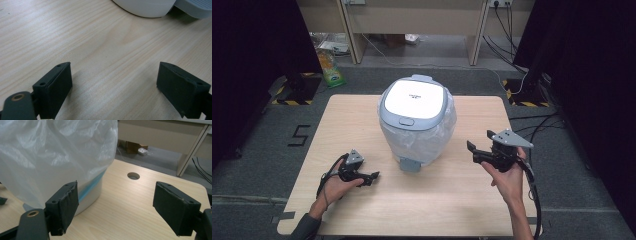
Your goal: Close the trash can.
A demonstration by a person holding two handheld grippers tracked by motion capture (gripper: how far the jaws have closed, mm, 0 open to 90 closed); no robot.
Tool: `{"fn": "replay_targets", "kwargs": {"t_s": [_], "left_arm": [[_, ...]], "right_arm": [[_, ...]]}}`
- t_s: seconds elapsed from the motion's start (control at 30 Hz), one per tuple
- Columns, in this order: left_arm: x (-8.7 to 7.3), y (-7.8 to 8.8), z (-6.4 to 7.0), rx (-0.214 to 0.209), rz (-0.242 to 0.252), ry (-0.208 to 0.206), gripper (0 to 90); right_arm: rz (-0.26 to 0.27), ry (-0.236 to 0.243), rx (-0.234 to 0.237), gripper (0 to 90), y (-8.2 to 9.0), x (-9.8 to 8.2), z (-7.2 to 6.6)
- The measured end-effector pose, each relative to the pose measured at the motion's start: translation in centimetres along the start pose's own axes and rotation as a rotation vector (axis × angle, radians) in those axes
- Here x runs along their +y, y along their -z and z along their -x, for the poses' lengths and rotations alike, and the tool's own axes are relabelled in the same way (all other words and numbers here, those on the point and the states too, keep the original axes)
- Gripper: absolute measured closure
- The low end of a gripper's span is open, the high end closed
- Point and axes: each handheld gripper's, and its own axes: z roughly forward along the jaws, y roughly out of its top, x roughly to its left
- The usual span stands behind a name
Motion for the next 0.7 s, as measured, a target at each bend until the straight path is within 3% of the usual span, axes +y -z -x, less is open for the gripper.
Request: {"fn": "replay_targets", "kwargs": {"t_s": [0.4,0.7], "left_arm": [[0.0,0.0,0.0,0.0,-0.004,-0.004,12.2],[0.0,0.0,0.0,0.0,-0.003,-0.003,12.1]], "right_arm": [[-0.056,0.022,0.001,16.1,-0.4,-3.0,-0.9],[-0.116,-0.004,0.014,16.1,-1.3,-6.1,-1.2]]}}
